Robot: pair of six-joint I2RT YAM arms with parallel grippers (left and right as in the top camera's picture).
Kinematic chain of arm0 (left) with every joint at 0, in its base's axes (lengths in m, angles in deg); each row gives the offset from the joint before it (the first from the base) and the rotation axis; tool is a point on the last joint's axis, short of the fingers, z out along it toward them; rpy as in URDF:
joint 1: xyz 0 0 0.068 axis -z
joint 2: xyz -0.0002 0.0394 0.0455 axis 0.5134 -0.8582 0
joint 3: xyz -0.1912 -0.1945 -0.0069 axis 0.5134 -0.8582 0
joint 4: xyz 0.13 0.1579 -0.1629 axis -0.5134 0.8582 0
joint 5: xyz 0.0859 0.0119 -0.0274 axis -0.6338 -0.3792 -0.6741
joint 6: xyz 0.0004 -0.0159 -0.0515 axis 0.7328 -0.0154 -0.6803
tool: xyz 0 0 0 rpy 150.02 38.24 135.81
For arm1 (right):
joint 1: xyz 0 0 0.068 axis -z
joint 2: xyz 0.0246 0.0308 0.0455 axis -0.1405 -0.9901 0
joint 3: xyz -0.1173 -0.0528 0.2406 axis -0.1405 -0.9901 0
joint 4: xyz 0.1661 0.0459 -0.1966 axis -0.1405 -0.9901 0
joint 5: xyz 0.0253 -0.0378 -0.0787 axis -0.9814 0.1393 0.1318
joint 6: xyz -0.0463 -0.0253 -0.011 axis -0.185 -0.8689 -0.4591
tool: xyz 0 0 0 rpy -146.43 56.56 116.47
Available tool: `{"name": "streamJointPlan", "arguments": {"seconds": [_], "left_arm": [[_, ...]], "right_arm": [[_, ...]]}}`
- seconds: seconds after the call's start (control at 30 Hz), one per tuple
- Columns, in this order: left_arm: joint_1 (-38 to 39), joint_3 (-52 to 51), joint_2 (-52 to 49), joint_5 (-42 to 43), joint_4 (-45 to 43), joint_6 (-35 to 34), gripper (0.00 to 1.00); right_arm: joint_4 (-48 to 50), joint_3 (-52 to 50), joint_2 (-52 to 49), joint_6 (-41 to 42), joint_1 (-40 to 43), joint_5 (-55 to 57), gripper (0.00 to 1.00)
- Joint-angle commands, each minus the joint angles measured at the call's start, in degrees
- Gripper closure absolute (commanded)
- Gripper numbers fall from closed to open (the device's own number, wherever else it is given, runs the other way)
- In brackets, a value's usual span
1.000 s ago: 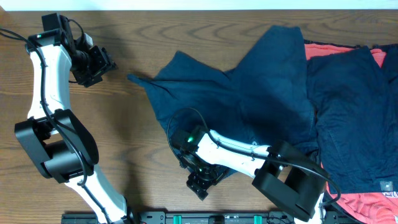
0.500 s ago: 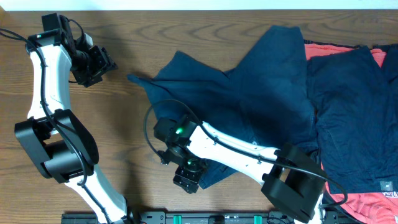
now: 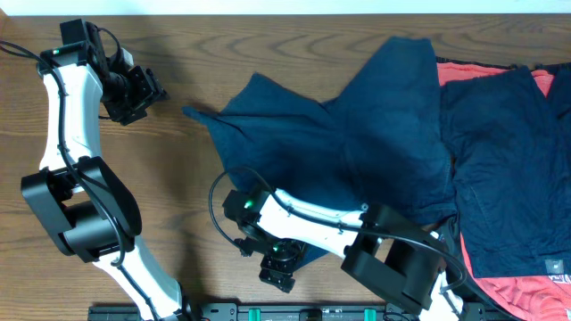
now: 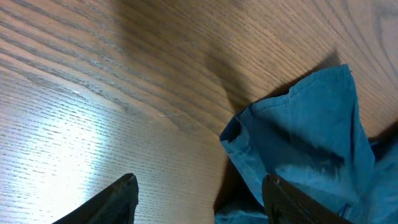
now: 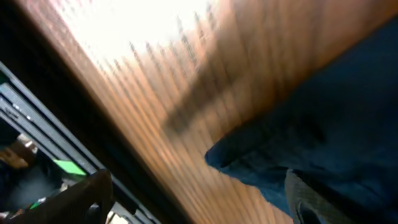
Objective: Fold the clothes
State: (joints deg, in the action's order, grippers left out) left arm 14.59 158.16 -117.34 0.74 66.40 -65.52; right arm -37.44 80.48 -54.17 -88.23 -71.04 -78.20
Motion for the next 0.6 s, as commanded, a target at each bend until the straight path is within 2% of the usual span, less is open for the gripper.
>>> {"name": "streamJointPlan", "arguments": {"seconds": [0.0, 0.23, 0.33, 0.47, 0.57], "left_arm": [[-0.13, -0.22, -0.2, 0.37, 0.37, 1.25, 0.34], [-0.13, -0.22, -0.2, 0.37, 0.35, 1.38, 0.34], [-0.13, -0.22, -0.2, 0.37, 0.35, 1.4, 0.34], [-0.13, -0.22, -0.2, 0.37, 0.33, 1.4, 0.34], [-0.13, -0.22, -0.2, 0.37, 0.28, 1.42, 0.34]], "right_arm": [[0.7, -0.11, -0.31, -1.64, -0.48, -0.13, 0.14], [1.64, -0.11, -0.31, -1.46, -0.48, -0.09, 0.17], [2.69, -0.11, -0.31, -1.46, -0.48, 0.44, 0.23], [4.5, -0.11, -0.31, 1.2, -0.26, 5.81, 0.11], [7.43, -0.09, -0.31, 3.98, 0.07, 13.4, 0.1]]}}
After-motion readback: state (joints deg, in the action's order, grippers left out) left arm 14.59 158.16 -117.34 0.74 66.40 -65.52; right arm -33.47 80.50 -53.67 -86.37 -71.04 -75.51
